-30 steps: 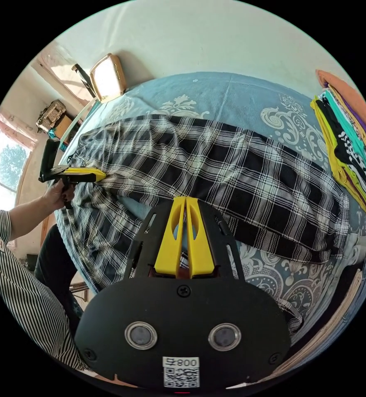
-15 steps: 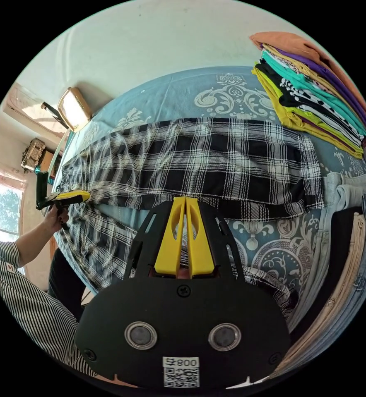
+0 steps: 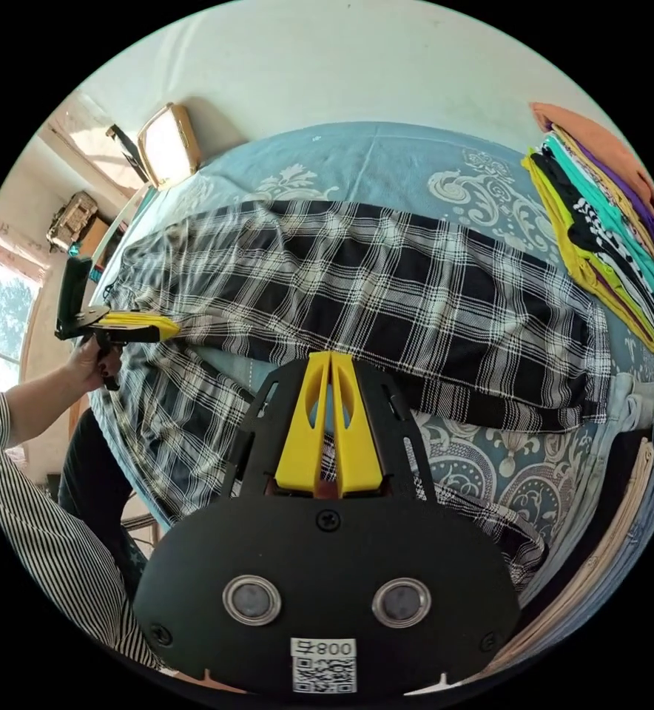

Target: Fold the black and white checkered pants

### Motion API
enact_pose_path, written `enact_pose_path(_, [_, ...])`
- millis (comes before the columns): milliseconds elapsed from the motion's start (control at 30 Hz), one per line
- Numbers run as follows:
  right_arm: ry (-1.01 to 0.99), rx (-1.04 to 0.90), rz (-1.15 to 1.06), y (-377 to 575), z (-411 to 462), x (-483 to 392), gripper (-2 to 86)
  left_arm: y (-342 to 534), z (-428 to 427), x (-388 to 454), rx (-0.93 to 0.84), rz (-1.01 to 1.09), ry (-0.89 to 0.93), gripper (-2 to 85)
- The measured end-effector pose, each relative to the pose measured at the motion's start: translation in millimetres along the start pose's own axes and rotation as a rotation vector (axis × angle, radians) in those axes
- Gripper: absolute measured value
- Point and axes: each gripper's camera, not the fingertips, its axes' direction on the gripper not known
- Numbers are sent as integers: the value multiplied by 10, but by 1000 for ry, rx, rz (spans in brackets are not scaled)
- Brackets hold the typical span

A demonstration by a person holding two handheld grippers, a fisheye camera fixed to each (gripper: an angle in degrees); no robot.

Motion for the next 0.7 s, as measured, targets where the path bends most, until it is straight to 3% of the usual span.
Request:
enact_pose_path(67, [-30,22,37,48,10,100,0,60,-21,-14,12,-4,8,1])
enact_pose_path(233, [106,114,239,160,-95,624,1,49,-17,-21,95,4,121,1])
enact_pose_path(367, [209,78,418,214,48,1072,1,116,221,-3,5,36,67,2])
enact_pose_path(567, [201,97,435,187,370,1118,1,532,19,-72,70,18,87,2])
enact_pose_path(700, [136,142,282,23,595,722,1,1047,-459,-253,184,-46,49,2])
